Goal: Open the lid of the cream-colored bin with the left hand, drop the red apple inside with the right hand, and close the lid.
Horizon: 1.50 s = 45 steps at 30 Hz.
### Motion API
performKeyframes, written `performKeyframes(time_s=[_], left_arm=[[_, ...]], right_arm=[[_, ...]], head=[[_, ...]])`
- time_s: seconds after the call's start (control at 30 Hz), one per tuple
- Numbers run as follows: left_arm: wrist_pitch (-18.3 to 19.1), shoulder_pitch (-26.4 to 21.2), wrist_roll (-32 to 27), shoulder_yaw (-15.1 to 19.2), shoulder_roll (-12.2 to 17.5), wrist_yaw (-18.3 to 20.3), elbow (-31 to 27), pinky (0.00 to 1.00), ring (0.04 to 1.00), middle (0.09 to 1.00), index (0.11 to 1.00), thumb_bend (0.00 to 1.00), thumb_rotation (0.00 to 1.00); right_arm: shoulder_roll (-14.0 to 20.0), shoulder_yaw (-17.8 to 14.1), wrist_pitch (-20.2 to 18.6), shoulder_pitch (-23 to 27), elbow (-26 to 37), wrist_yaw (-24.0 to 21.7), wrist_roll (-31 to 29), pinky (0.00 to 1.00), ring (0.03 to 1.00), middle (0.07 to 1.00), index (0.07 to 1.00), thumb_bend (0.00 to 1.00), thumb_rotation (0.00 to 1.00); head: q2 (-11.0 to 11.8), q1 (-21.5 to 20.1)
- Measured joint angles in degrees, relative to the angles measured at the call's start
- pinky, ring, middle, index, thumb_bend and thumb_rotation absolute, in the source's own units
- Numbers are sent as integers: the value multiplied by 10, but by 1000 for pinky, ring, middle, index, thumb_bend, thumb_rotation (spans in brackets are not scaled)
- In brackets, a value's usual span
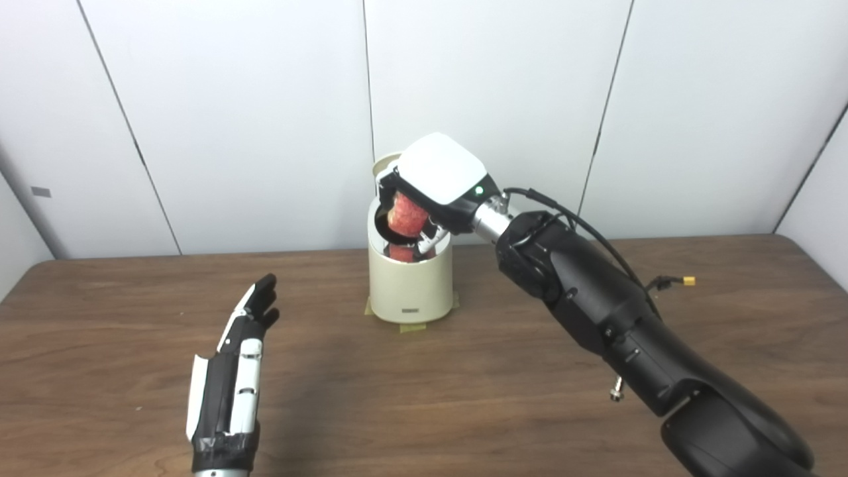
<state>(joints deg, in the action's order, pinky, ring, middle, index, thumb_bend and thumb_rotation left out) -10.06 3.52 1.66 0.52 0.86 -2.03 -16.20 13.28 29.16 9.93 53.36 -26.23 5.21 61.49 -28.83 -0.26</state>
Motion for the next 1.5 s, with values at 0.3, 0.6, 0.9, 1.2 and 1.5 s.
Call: performKeyframes(time_s=[0.3,0.6,0.9,1.2,1.5], left_arm=[[3,0,0,-5,-2,0,-8,935,952,937,889,206,896],[7,0,0,-7,-3,0,-16,931,948,936,889,209,889],[12,0,1,-8,-3,0,-17,955,957,937,889,219,915],[14,0,2,-9,-3,0,-17,955,957,938,892,215,911],[22,0,3,-9,-2,0,-19,956,960,944,897,210,903]], right_arm=[[2,5,0,1,-1,6,-1,319,432,571,448,491,0],[2,7,-9,0,1,6,2,326,446,574,454,492,0],[0,7,-65,-5,38,-64,6,353,488,602,491,488,0],[0,6,-80,-5,46,-85,6,353,485,602,497,489,0],[0,5,-84,-6,49,-89,3,372,453,573,487,518,75]], head=[[-2,1],[-4,1],[-4,0],[-6,-1],[-7,0]])
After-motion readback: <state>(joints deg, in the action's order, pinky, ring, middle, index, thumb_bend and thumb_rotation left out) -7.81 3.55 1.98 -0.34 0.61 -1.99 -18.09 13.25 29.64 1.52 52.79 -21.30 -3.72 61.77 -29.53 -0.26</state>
